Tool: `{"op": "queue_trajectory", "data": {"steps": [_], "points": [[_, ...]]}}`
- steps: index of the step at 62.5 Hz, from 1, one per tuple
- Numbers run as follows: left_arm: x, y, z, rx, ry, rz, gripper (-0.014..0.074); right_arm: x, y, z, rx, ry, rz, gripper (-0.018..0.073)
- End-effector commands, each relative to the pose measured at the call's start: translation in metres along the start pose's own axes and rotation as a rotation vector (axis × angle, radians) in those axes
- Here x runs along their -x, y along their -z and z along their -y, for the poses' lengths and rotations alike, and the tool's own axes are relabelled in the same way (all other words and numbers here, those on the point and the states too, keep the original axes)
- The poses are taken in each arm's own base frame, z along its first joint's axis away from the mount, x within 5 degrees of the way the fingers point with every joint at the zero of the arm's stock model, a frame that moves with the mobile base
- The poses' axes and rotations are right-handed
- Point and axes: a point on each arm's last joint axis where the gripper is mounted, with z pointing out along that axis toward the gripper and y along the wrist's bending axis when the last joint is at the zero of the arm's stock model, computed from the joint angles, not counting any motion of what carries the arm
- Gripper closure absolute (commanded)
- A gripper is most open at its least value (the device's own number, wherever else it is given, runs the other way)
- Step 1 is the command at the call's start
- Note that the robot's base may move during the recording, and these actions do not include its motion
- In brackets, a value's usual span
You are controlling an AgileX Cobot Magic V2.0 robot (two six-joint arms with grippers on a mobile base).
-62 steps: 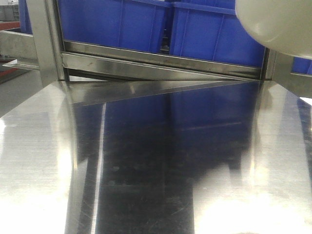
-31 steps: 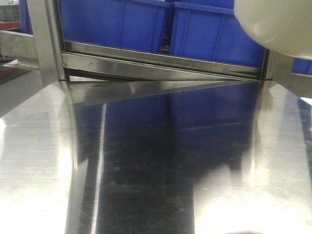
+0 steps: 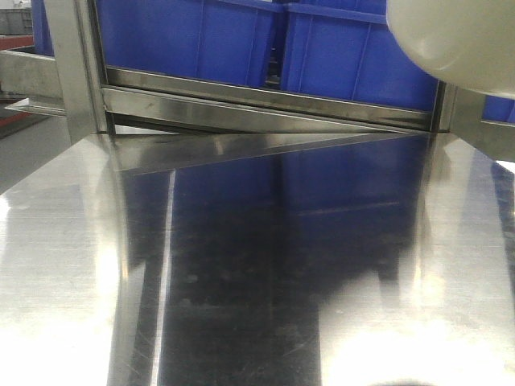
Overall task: Move white bin to right shelf second layer
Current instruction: 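Hold the lifted white bin up with the right gripper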
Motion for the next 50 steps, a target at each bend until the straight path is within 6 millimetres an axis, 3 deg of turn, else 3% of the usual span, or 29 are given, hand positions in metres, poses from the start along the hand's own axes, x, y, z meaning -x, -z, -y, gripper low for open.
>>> {"op": "queue_trajectory", "data": {"steps": [1, 50], "points": [[-0.0026, 0.0005, -0.0003, 0.005, 0.013, 0.067, 0.0512, 0.0198, 0.0064, -0.0024, 0.013, 0.0, 0.146, 0.0503], [-0.0026, 0.0005, -0.0003, 0.005, 0.013, 0.067, 0.0512, 0.0198, 0.0064, -0.0024, 0.013, 0.0, 0.146, 0.0503]]}}
